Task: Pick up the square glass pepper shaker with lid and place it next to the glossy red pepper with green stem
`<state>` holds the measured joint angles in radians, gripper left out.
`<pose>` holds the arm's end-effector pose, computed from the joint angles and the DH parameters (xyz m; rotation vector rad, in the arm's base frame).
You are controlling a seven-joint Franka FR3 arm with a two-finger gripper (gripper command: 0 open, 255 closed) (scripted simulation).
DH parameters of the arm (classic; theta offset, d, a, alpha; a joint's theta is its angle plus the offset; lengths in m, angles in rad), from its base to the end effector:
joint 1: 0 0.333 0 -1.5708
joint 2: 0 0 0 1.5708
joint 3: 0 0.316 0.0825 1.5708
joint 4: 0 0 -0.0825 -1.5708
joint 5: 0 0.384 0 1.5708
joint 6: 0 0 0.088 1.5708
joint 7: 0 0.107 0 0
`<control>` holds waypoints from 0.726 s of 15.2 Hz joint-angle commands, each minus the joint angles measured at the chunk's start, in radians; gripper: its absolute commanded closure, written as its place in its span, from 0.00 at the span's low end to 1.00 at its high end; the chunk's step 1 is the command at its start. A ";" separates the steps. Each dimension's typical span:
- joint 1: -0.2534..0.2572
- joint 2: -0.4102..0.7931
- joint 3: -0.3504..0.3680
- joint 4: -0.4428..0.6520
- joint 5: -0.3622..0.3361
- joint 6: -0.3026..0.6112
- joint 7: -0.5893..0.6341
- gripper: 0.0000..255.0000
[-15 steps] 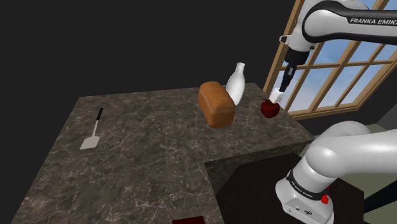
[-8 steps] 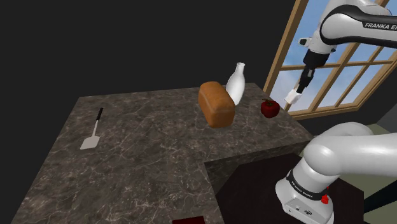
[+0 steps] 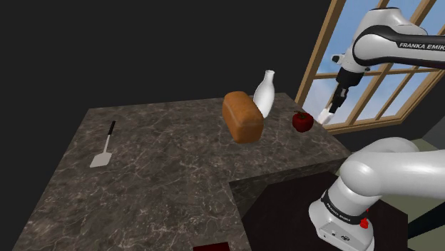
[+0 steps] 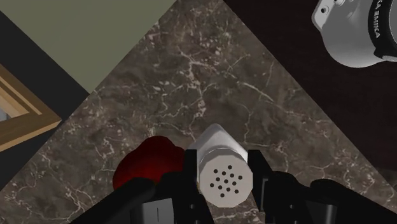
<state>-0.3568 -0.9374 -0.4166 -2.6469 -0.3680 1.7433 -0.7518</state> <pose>0.1839 -0.2355 0.4850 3.1009 0.3174 -0.0277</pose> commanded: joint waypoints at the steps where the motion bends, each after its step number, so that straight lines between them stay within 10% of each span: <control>1: -0.004 0.003 -0.012 -0.024 -0.010 0.028 0.000 1.00; 11: -0.022 0.027 -0.063 -0.142 -0.060 0.169 0.010 1.00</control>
<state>-0.3783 -0.9155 -0.4746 -2.7771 -0.4238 1.8948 -0.7449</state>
